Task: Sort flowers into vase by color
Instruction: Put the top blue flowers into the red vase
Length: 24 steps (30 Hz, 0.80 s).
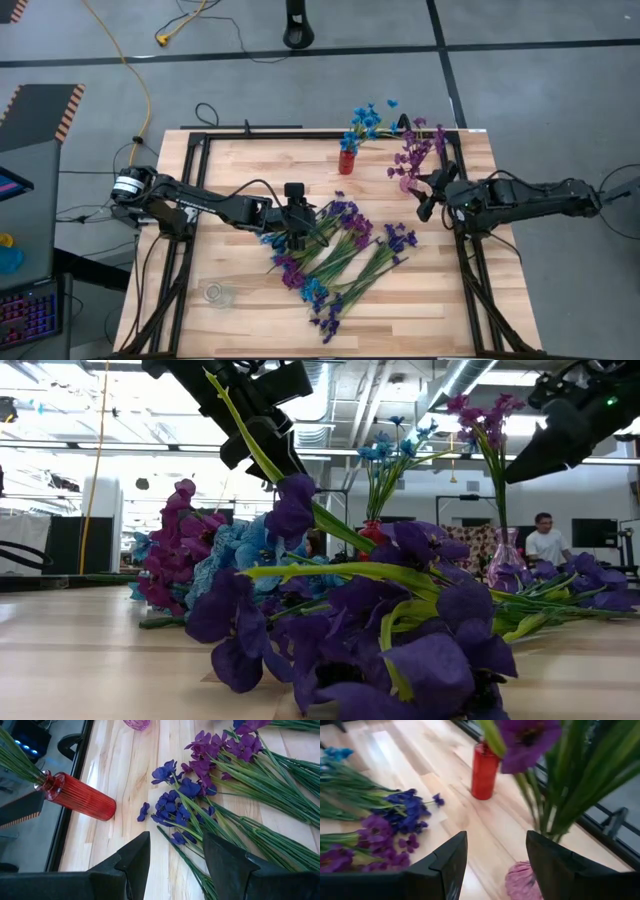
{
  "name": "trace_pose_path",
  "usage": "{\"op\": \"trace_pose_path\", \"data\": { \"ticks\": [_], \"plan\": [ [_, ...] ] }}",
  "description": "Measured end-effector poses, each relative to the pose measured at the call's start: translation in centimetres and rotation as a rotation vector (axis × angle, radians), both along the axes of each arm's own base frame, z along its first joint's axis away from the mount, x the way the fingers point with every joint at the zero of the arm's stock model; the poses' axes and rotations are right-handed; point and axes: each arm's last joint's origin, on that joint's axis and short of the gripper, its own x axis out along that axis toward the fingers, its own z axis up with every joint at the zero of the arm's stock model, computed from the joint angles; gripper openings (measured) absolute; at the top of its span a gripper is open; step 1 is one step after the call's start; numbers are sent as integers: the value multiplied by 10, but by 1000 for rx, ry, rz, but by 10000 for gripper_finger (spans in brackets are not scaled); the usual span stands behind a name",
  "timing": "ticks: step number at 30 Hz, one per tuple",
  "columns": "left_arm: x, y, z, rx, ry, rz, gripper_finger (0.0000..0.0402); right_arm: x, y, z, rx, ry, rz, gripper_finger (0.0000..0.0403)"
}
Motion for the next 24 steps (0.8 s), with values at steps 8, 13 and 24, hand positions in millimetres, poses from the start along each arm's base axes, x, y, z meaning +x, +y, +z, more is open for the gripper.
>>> {"op": "trace_pose_path", "data": {
  "ticks": [8,13,24],
  "plan": [
    [0,0,0,0,2,0,170,-5,13,4,7,-43,132,230],
    [0,0,0,0,2,-1,170,-8,21,5,13,-64,215,230],
    [0,1,0,-155,-79,142,170,-7,35,8,80,-125,314,230]
  ]
}}
